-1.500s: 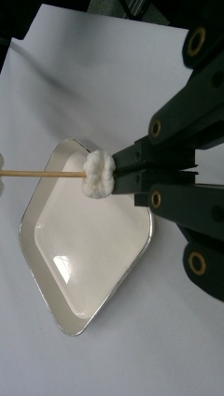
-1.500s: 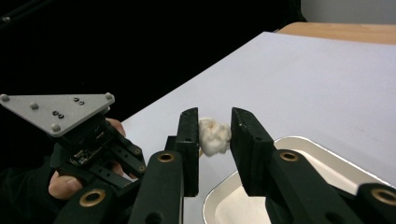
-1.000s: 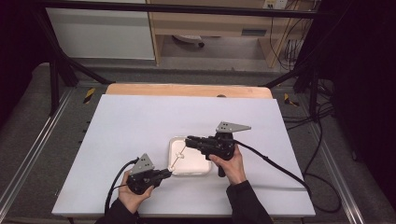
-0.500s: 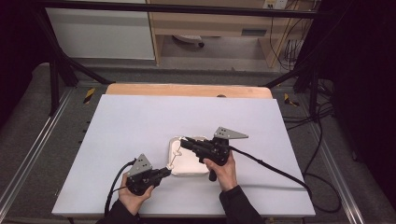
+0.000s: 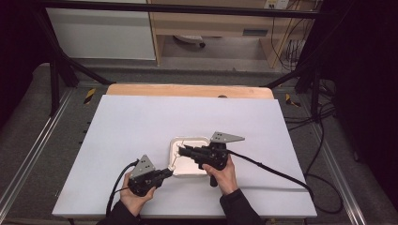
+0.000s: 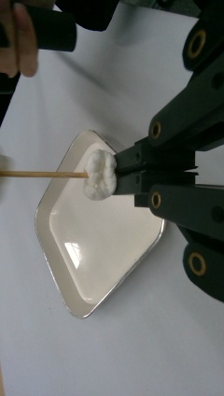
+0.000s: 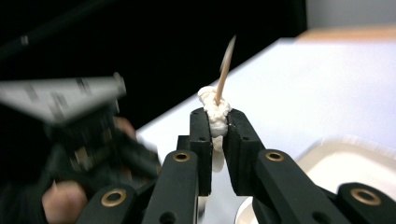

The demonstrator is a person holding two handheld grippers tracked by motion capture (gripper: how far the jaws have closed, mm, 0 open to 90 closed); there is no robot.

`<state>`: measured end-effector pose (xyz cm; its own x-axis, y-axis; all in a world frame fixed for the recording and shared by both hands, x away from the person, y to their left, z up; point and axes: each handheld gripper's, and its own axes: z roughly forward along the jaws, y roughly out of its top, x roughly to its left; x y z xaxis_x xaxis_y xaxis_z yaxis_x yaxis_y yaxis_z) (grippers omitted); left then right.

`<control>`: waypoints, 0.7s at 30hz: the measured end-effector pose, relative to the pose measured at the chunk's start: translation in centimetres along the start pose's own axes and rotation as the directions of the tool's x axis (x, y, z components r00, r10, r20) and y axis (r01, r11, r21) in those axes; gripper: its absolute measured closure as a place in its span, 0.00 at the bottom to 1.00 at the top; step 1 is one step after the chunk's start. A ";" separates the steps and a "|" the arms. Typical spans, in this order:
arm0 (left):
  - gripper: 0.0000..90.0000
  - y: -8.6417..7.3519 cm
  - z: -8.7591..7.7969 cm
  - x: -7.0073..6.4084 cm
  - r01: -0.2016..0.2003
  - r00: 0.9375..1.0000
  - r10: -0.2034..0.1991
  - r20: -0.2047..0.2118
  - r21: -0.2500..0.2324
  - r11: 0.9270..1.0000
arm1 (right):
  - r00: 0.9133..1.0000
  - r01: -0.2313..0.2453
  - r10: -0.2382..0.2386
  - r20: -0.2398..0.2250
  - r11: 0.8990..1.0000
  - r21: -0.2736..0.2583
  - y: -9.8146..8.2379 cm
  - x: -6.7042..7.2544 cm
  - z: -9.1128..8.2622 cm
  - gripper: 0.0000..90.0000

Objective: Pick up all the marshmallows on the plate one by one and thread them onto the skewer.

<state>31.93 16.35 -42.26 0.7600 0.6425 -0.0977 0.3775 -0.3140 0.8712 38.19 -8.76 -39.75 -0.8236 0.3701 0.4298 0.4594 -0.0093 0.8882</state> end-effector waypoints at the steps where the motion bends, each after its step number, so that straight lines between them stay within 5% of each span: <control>1: 0.99 0.2 0.0 -0.1 -0.019 1.000 0.019 -0.019 0.007 1.000 | 1.000 -0.005 0.005 -0.005 1.000 0.029 -0.4 -0.1 0.2 0.92; 13: 0.99 -0.2 0.2 0.3 0.012 1.000 -0.011 -0.010 0.016 1.000 | 1.000 -0.010 0.010 -0.002 0.992 0.122 -1.2 -0.2 0.7 0.79; 21: 0.98 -0.3 0.1 0.8 0.035 0.999 -0.034 -0.012 0.014 0.999 | 0.995 0.065 -0.076 0.068 0.986 0.156 -0.9 0.1 0.0 0.43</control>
<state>32.44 16.88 -42.64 0.7400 0.6614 -0.1217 0.4108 -0.3013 0.8605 37.71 -8.69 -40.56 -0.8315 0.4322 0.3489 0.4515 0.1600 0.8778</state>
